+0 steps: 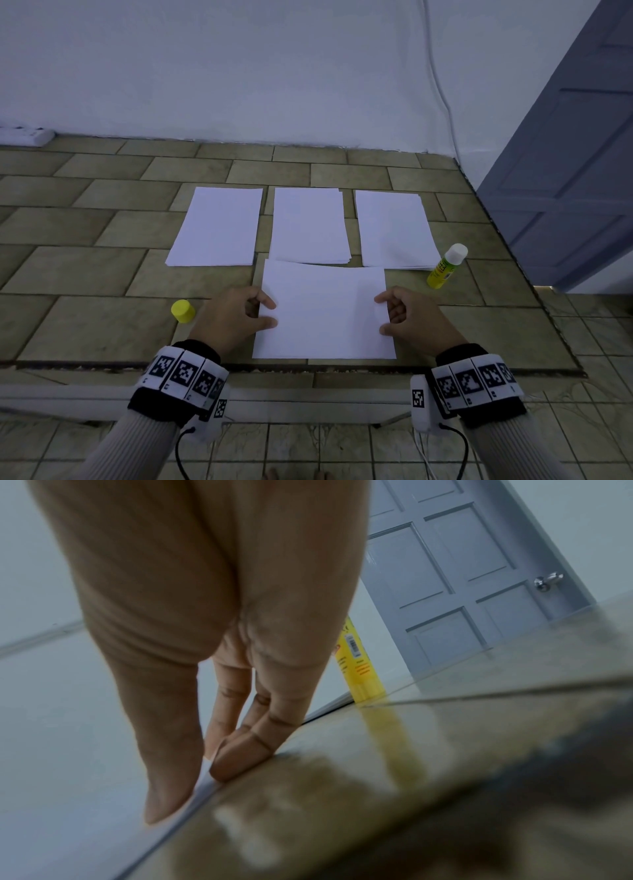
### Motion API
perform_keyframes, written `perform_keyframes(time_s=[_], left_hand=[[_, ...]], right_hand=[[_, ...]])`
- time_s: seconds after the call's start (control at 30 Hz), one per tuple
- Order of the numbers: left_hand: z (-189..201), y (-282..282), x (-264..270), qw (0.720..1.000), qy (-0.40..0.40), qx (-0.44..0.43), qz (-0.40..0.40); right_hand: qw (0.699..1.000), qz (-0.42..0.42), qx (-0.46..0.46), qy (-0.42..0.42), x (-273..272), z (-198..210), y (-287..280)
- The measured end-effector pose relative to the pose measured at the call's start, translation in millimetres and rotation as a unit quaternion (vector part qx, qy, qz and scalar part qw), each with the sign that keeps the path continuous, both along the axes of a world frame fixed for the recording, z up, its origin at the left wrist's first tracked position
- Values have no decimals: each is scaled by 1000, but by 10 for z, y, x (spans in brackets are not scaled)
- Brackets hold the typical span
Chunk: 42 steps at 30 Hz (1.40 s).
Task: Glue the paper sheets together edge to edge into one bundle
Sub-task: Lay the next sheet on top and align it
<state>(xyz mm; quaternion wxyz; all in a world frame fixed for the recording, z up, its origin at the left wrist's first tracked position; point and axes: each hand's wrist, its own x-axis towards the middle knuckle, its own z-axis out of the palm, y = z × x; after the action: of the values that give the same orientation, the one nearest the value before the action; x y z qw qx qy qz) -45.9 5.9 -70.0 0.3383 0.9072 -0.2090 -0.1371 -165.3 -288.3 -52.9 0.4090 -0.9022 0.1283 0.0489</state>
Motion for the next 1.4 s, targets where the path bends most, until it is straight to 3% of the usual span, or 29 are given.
perform_keyframes(time_s=[0.73,0.93,1.13,1.27,1.4], left_hand=[[-17,30,9,1000,8,4,-7],[-1,11,-11,989,-79,121,-36],[-221,-249,-102,963,-161,206,-57],[-364,-293,-107,959,-179,217,-47],[-391,-263,-88,958,-174,216,-69]], right_hand=[[999,4,-41,11,20,11,38],[989,18,-138,58,28,21,67],[945,50,-313,80,47,156,323],[964,103,-241,48,111,163,738],[959,160,-234,-1,337,-61,1215]])
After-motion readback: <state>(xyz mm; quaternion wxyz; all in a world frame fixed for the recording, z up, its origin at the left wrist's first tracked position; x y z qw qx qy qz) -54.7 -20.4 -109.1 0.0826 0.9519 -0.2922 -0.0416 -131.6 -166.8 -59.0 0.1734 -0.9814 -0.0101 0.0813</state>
